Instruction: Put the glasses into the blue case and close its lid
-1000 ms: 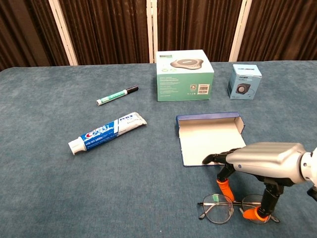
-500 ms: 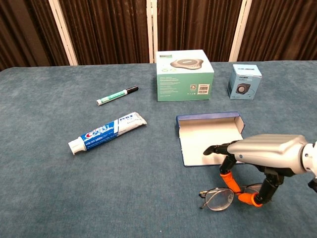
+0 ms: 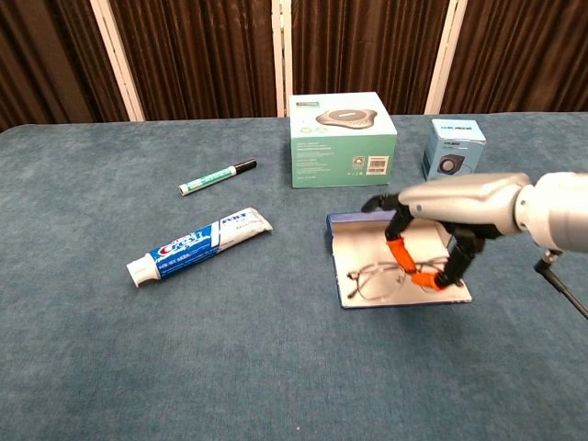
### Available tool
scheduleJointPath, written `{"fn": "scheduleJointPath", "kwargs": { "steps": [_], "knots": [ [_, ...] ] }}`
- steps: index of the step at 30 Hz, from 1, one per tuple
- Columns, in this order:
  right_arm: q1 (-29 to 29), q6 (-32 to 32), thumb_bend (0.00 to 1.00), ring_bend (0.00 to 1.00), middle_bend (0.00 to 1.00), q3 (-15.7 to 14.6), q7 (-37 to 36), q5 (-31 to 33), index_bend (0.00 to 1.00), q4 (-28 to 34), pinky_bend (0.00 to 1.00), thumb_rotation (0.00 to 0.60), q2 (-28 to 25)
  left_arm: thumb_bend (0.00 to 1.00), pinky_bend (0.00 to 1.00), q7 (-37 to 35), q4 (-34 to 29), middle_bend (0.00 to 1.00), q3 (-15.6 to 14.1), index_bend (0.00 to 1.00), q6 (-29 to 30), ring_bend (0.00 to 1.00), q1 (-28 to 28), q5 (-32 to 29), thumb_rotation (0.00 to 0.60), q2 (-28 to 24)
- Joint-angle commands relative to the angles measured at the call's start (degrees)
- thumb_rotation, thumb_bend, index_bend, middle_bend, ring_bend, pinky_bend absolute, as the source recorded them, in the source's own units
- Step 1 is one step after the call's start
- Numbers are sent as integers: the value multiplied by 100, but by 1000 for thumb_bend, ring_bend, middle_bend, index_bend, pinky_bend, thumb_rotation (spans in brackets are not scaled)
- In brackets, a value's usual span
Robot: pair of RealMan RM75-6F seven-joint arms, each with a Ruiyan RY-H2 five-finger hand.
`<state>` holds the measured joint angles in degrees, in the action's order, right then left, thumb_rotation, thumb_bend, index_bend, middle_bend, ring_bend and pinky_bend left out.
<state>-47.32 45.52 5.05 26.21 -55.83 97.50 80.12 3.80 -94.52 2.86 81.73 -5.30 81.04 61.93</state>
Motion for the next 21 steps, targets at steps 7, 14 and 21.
{"fn": "scheduleJointPath", "kwargs": {
  "steps": [7, 14, 21],
  "knots": [
    [-350, 69, 345, 0, 0, 208, 149, 366, 620, -1038, 0, 600, 612, 0, 0, -4, 56, 0, 38, 0, -128, 0, -53, -136, 600, 23],
    [-429, 77, 343, 0, 0, 221, 161, 452, 612, -1405, 0, 600, 777, 0, 0, -1, 73, 0, 51, 0, -175, 0, -76, -190, 600, 33],
    [-436, 189, 197, 0, 0, 196, 251, 498, 311, -1560, 0, 600, 854, 0, 0, 0, 67, 0, 45, 0, -172, 0, -77, -185, 600, 31]
  ]
}}
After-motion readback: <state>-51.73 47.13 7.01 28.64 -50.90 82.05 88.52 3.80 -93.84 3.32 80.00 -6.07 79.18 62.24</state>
